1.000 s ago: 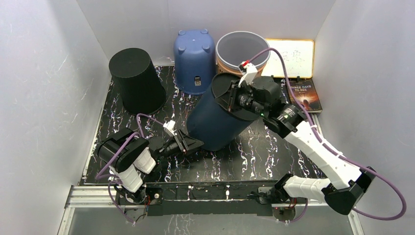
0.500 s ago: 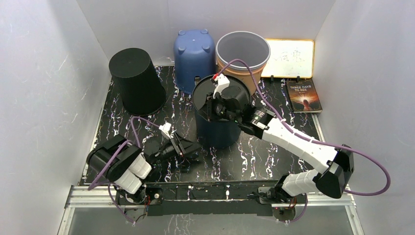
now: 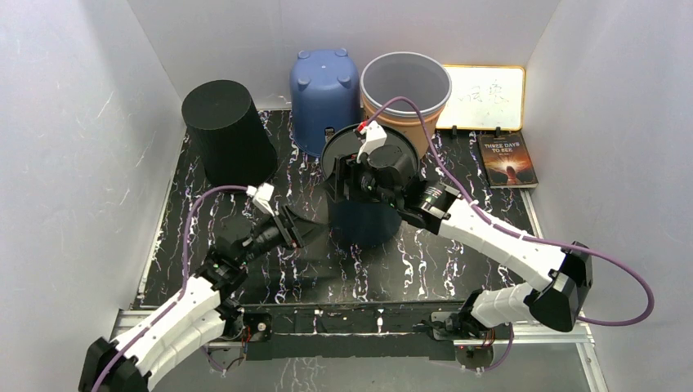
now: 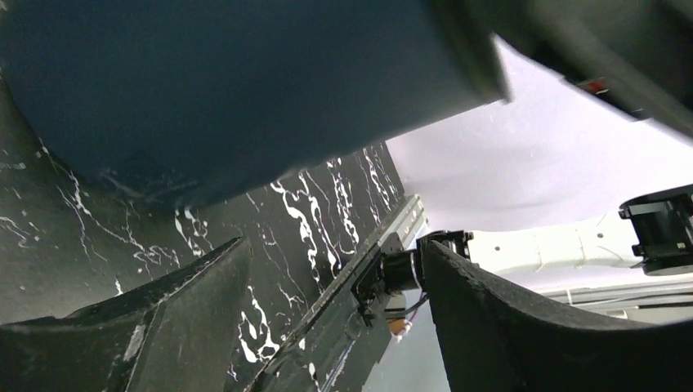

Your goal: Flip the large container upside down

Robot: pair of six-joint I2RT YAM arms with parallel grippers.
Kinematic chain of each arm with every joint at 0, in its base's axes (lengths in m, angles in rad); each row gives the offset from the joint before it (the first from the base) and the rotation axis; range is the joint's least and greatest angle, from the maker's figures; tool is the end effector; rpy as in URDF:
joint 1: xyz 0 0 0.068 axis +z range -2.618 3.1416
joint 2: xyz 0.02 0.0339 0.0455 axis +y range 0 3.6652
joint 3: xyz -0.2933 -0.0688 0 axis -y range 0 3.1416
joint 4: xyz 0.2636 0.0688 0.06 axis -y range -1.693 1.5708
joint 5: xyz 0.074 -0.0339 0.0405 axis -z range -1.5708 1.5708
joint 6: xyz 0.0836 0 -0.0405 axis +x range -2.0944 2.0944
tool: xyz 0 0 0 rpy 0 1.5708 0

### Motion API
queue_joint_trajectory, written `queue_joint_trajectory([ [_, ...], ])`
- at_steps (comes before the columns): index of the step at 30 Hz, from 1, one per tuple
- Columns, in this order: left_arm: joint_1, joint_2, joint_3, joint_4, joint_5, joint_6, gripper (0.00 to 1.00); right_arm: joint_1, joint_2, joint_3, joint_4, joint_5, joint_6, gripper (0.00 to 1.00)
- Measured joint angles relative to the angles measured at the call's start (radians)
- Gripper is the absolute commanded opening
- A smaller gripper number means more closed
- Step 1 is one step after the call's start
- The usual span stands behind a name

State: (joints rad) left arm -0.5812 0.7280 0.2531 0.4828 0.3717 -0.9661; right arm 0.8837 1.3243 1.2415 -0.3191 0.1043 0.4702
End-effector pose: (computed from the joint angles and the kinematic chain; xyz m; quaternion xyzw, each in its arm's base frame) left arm 0.1629 -0.1433 0.2427 -0.0036 0.7045 -0.5806 0.4081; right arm 0.2355 0.2733 0.3745 -0.1428 0.8210 0.3113 0.4567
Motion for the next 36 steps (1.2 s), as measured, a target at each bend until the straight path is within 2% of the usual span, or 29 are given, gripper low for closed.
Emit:
queue_joint_trajectory([
  [2, 0.002, -0.053, 0.1, -0.184, -0.023, 0.058, 0.75, 0.0, -0.006, 0.002, -0.01, 0.028, -0.004, 0.82],
  [4, 0.002, -0.055, 0.198, -0.328, -0.04, 0.116, 0.75, 0.0, -0.013, 0.008, -0.028, 0.073, -0.015, 0.95],
  [5, 0.002, -0.042, 0.243, -0.392, -0.048, 0.143, 0.75, 0.0, -0.014, 0.012, -0.044, 0.104, -0.021, 0.98],
  [12, 0.002, 0.037, 0.382, -0.67, -0.103, 0.274, 0.75, 0.0, -0.065, 0.019, -0.148, 0.369, -0.062, 0.98],
  [20, 0.002, 0.069, 0.484, -0.793, -0.13, 0.35, 0.75, -0.06, -0.135, 0.048, -0.209, 0.577, -0.11, 0.98],
  [28, 0.002, 0.098, 0.669, -0.941, -0.181, 0.433, 0.76, -0.259, -0.149, 0.006, -0.229, 0.527, -0.113, 0.98],
  [36, 0.002, 0.099, 0.751, -1.004, -0.206, 0.474, 0.76, -0.343, -0.146, -0.079, -0.208, 0.345, -0.093, 0.98],
])
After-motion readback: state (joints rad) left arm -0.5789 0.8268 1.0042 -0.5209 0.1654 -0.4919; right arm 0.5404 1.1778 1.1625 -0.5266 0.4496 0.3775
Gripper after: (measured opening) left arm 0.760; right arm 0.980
